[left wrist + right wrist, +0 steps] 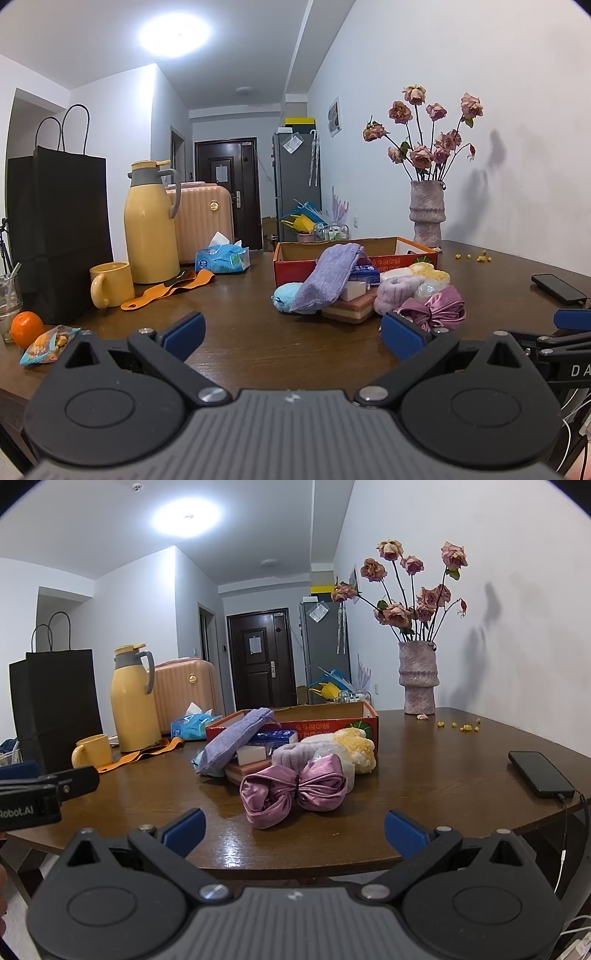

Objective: Organize soft objects

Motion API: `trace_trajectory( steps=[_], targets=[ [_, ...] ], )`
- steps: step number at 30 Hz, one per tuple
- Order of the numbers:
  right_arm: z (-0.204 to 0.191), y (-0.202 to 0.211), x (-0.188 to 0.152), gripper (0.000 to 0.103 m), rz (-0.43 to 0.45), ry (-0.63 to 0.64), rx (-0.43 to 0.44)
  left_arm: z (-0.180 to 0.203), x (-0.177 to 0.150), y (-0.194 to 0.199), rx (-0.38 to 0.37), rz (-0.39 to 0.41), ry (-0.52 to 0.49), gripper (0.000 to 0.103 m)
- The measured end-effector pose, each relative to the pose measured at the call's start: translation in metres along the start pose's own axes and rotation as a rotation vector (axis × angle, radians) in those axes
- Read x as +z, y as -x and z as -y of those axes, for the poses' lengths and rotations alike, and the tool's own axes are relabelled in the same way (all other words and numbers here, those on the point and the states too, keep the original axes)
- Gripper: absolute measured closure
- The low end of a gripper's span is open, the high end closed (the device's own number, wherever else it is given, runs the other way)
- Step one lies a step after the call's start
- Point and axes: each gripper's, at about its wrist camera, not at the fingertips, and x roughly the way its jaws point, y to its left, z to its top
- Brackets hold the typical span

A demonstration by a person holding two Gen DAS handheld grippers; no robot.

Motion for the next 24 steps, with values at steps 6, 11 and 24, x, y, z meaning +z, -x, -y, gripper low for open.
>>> trace_trajectory(
  steps=[6, 11, 24],
  targets=[
    [0.005, -0.009, 0.007, 0.0, 0.021, -0.028, -0.011, -0.009, 0.004, -0.019, 0.029, -0.034, 0.045, 0.0],
    [0.004, -0.014, 0.002, 0.0, 0.021, -0.023, -0.007, -0.008, -0.003, -0.026, 0.032, -0.061, 0.035, 0.0],
    [0.01, -0.035, -0.001, 0.0, 0.003, -0.026, 0.015, -0.009, -0.009, -0.054, 0.032, -0.115, 0.029, 0.0]
  ],
)
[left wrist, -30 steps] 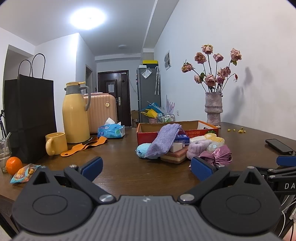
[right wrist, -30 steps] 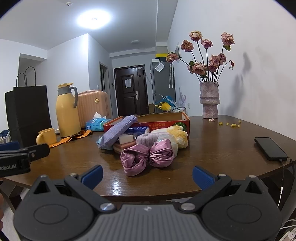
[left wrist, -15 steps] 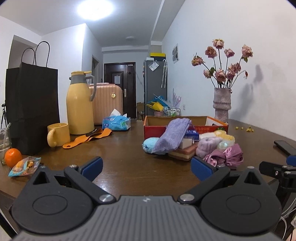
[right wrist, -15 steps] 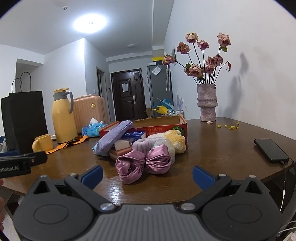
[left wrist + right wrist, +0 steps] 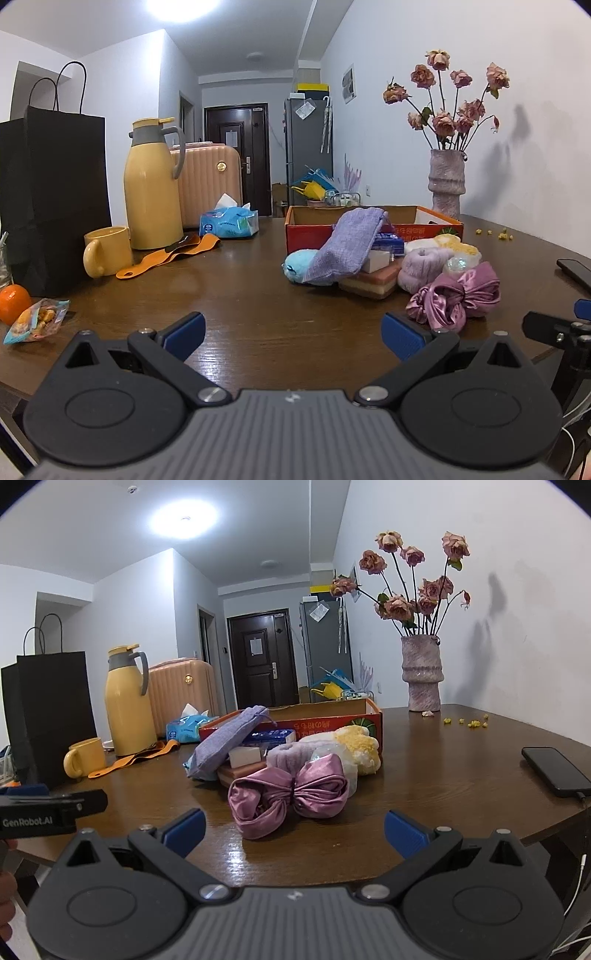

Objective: Organize soft objects

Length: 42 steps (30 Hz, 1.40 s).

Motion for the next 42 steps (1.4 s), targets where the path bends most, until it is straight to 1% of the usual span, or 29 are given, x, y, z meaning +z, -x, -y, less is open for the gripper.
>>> trace_trajectory(
  steps=[4, 9, 14, 17, 19, 21, 23, 24, 26, 28, 29, 31, 33, 34, 35, 36, 37, 38, 39, 40, 41, 42],
  targets=[
    [0.005, -0.004, 0.001, 0.0, 0.012, -0.005, -0.018, 0.0, 0.002, -0.009, -0.001, -0.013, -0.002, 0.0],
    [0.01, -0.004, 0.0, 0.0, 0.013, -0.034, -0.026, 0.003, 0.002, -0.009, -0.01, -0.017, -0.009, 0.0],
    [0.008, 0.001, -0.002, 0.0, 0.017, -0.029, -0.015, 0.004, 0.002, -0.003, -0.008, -0.006, -0.012, 0.0],
    [0.006, 0.003, -0.002, 0.0, 0.002, -0.028, -0.002, 0.004, 0.001, 0.0, 0.001, 0.0, -0.015, 0.0],
    [0.006, 0.001, 0.0, 0.0, -0.011, -0.039, 0.015, 0.003, 0.003, -0.002, 0.009, 0.007, -0.023, 0.0],
    [0.006, -0.001, 0.006, 0.0, 0.004, -0.035, 0.059, 0.004, 0.009, -0.007, 0.008, 0.027, -0.046, 0.0],
    [0.004, -0.006, 0.021, 0.0, 0.019, 0.02, 0.116, 0.003, 0.02, -0.018, -0.001, 0.035, -0.059, 0.0],
    [0.004, -0.01, 0.03, 0.0, 0.031, 0.043, 0.129, 0.002, 0.028, -0.027, -0.009, 0.024, -0.046, 0.0],
    [0.005, -0.027, 0.054, 0.0, 0.041, 0.061, 0.133, -0.005, 0.043, -0.05, -0.061, -0.018, 0.019, 0.0],
    [0.011, -0.053, 0.078, 0.0, 0.038, 0.024, 0.147, -0.014, 0.058, -0.078, -0.125, -0.098, 0.114, 0.0],
    [0.014, -0.07, 0.092, 0.0, 0.017, -0.009, 0.165, -0.018, 0.065, -0.095, -0.164, -0.139, 0.173, 0.0],
    [0.016, -0.111, 0.116, 0.001, -0.05, -0.066, 0.22, -0.026, 0.072, -0.126, -0.22, -0.199, 0.278, 0.0],
    [0.015, -0.156, 0.132, 0.002, -0.1, -0.103, 0.28, -0.033, 0.074, -0.152, -0.245, -0.241, 0.365, 0.0],
    [0.013, -0.179, 0.137, 0.007, -0.13, -0.116, 0.296, -0.035, 0.075, -0.164, -0.259, -0.251, 0.408, 0.0],
    [0.01, -0.204, 0.141, 0.015, -0.171, -0.132, 0.299, -0.038, 0.075, -0.173, -0.276, -0.249, 0.433, 0.001],
    [0.009, -0.225, 0.142, 0.019, -0.209, -0.151, 0.304, -0.038, 0.074, -0.181, -0.276, -0.256, 0.445, 0.003],
    [0.007, -0.244, 0.143, 0.028, -0.239, -0.176, 0.31, -0.038, 0.073, -0.19, -0.275, -0.271, 0.459, 0.005],
    [0.005, -0.259, 0.143, 0.036, -0.258, -0.195, 0.313, -0.039, 0.07, -0.198, -0.278, -0.292, 0.48, 0.016],
    [0.002, -0.27, 0.142, 0.04, -0.27, -0.187, 0.318, -0.041, 0.067, -0.204, -0.296, -0.308, 0.51, 0.03],
    [-0.002, -0.28, 0.14, 0.057, -0.285, -0.172, 0.316, -0.043, 0.064, -0.208, -0.325, -0.324, 0.541, 0.038],
    [-0.006, -0.287, 0.138, 0.085, -0.301, -0.161, 0.305, -0.045, 0.061, -0.213, -0.358, -0.345, 0.574, 0.056],
    [-0.01, -0.29, 0.135, 0.095, -0.3, -0.149, 0.3, -0.046, 0.058, -0.214, -0.38, -0.357, 0.592, 0.063]
  ],
)
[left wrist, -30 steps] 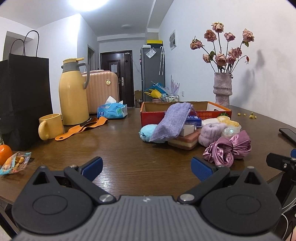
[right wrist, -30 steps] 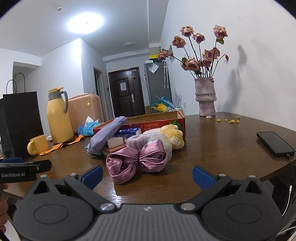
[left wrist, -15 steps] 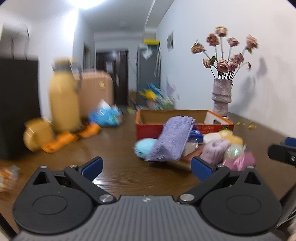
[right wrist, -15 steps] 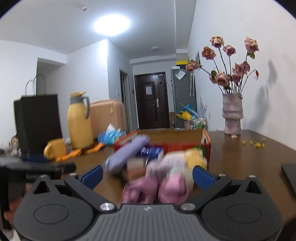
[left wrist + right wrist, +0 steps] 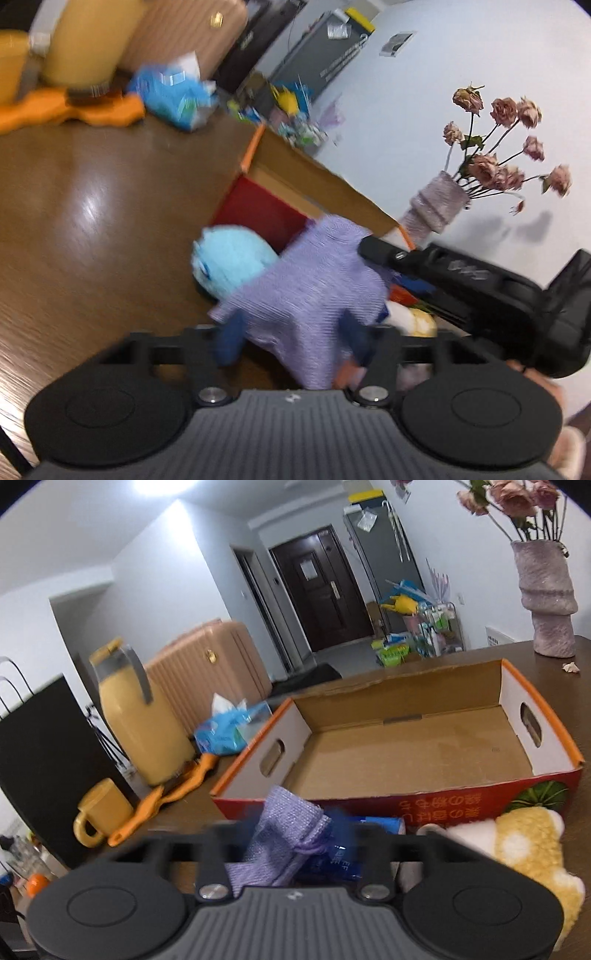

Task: Organize soft objects
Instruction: 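Lower the left gripper onto the purple cloth pouch and close it, then lift the purple pouch with the left gripper and drop it into the cardboard box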

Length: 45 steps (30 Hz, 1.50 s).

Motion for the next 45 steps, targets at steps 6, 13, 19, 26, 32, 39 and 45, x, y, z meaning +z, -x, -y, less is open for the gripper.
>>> trace_trajectory(
  steps=[6, 13, 19, 26, 32, 39, 45],
  targets=[
    [-0.019, 0.05, -0.024, 0.097, 0.098, 0.005, 0.053, 0.009, -0.011, 0.034, -0.025, 0.065, -0.121, 0.091],
    [-0.043, 0.12, -0.115, 0.097, 0.074, -0.071, 0.053, 0.002, -0.051, 0.096, 0.036, 0.073, -0.222, 0.092],
    [-0.053, 0.124, -0.179, 0.089, -0.007, -0.063, -0.04, 0.007, -0.086, 0.118, 0.2, 0.114, -0.306, 0.042],
    [-0.054, 0.149, -0.188, 0.059, 0.079, 0.002, -0.101, -0.006, -0.101, 0.153, 0.193, 0.102, -0.265, 0.018],
    [-0.056, 0.135, -0.177, 0.057, 0.091, 0.055, -0.034, -0.007, -0.107, 0.137, 0.123, -0.007, -0.292, 0.054],
    [-0.052, 0.106, -0.176, 0.058, 0.019, 0.046, -0.055, -0.002, -0.086, 0.115, 0.234, 0.066, -0.325, 0.078],
    [-0.063, 0.107, -0.19, 0.072, 0.045, 0.154, -0.129, -0.007, -0.093, 0.128, 0.096, 0.012, -0.292, 0.045]
  ],
)
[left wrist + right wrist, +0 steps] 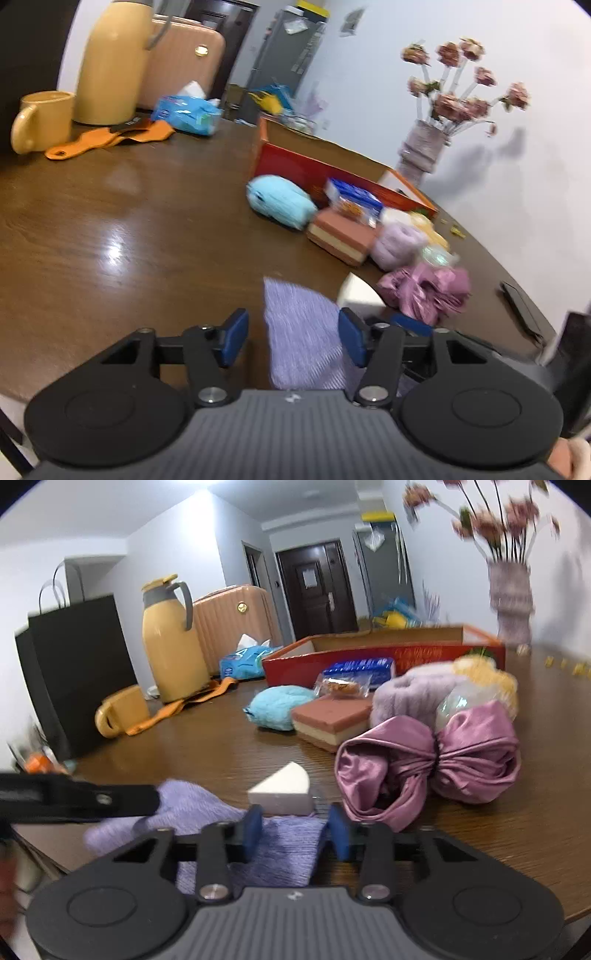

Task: Organize soft objects
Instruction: 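Lift the purple pouch with the left gripper and drop it into the cardboard box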

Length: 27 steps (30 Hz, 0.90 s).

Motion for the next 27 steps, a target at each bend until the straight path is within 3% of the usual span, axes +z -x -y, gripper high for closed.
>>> trace_trajectory(
  steps=[4, 5, 9, 13, 16, 21, 24, 27],
  targets=[
    [0.0, 0.008, 0.001, 0.065, 0.011, -0.008, -0.002, 0.0, -0.008, 0.003, 0.009, 0.003, -0.001, 0.045],
    [0.003, 0.012, 0.002, 0.06, 0.024, -0.026, 0.011, 0.001, -0.008, 0.004, 0.004, 0.006, -0.001, 0.053],
    [0.01, 0.027, 0.002, 0.06, 0.051, -0.031, 0.017, 0.007, -0.011, 0.005, 0.007, 0.016, -0.014, 0.081],
    [0.009, 0.03, -0.007, 0.06, 0.043, -0.019, 0.032, 0.011, -0.017, 0.006, 0.03, 0.004, -0.022, 0.087],
    [0.001, 0.021, -0.012, 0.072, 0.007, 0.069, 0.026, 0.013, -0.02, 0.01, 0.024, 0.015, -0.038, 0.094],
    [-0.015, 0.021, -0.017, 0.091, 0.027, 0.159, 0.003, 0.023, -0.022, 0.015, 0.027, 0.049, -0.091, 0.097],
    [-0.019, 0.027, -0.015, 0.094, 0.033, 0.168, 0.004, 0.029, -0.016, 0.026, -0.007, 0.083, -0.138, 0.097],
    [-0.019, 0.048, 0.01, 0.095, 0.101, 0.131, 0.052, 0.033, 0.009, 0.041, -0.083, 0.146, -0.157, 0.097]
  ],
)
